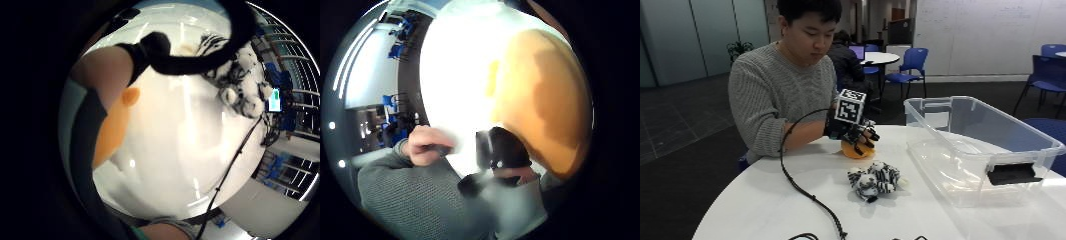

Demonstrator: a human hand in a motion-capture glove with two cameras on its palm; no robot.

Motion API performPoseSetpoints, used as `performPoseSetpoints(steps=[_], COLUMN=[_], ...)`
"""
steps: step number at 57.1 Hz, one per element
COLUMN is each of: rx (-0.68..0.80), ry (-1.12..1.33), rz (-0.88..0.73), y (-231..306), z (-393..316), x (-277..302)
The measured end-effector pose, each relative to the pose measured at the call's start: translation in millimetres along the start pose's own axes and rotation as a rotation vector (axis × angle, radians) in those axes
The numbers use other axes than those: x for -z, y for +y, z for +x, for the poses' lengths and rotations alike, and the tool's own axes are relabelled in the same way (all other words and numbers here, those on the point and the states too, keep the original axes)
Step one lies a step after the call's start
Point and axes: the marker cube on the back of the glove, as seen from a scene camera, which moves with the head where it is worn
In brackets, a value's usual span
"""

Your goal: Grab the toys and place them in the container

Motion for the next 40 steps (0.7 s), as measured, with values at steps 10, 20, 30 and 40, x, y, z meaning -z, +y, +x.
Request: performPoseSetpoints(steps=[10,20,30,40], rx=[-0.006,-0.003,0.003,0.078], ry=[0.052,0.013,-0.055,-0.033], rz=[0.027,0.181,0.33,0.537], y=[-3.8,-9.8,-21.9,-50.3], z=[-8.4,-11.0,-2.4,8.0], x=[-20.4,-12.6,71.0,209.7])
